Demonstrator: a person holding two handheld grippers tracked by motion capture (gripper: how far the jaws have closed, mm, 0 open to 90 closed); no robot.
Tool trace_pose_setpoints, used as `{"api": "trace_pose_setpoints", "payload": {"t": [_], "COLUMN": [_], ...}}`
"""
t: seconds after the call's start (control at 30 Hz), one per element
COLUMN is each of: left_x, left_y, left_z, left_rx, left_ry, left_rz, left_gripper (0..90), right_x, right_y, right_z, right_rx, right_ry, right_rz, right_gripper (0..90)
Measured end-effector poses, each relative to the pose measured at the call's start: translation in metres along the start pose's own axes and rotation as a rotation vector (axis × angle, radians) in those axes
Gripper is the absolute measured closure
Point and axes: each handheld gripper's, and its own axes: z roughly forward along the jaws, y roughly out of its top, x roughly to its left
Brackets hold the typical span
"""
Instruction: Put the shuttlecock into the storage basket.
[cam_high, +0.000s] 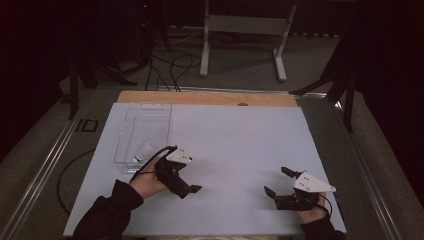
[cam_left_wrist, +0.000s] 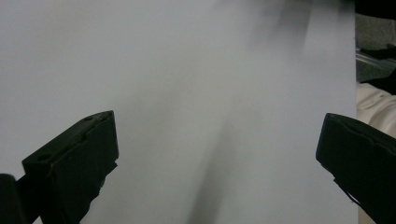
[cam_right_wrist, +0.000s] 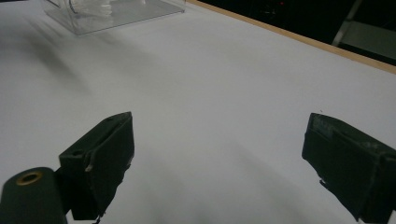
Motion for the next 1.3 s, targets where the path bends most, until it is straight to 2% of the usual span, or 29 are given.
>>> {"api": "trace_pose_setpoints", "payload": {"t": [0.1, 0.33, 0.5, 0.83, 1.03, 1.13, 1.3], "left_x": [-0.004, -0.010, -0.012, -0.012, -0.011, -0.007, -0.003], "left_y": [-0.008, -0.030, -0.043, -0.070, -0.086, -0.093, -0.104], "left_z": [0.004, 0.007, 0.004, -0.004, -0.013, -0.017, -0.021], "left_rx": [0.009, -0.001, -0.020, -0.019, -0.084, -0.088, -0.096], "left_ry": [0.003, -0.025, -0.022, 0.018, 0.057, 0.054, 0.063], "left_rz": [0.006, -0.006, -0.033, -0.088, -0.103, -0.133, -0.154], "left_gripper": [0.0, 0.0, 0.0, 0.0, 0.0, 0.0, 0.0], "right_x": [0.000, 0.001, 0.001, 0.001, 0.001, 0.001, 0.001], "right_y": [0.000, 0.001, 0.001, 0.001, 0.001, 0.000, 0.000], "right_z": [0.000, 0.000, 0.000, 0.000, 0.001, 0.001, 0.001], "right_rx": [0.000, -0.002, 0.000, 0.001, 0.000, 0.004, 0.003], "right_ry": [-0.001, -0.002, -0.001, 0.001, 0.001, 0.002, 0.004], "right_rz": [0.000, -0.001, -0.002, -0.003, -0.004, -0.003, -0.003], "right_gripper": [9.3, 9.3, 9.3, 9.3, 9.3, 9.3, 9.3]}}
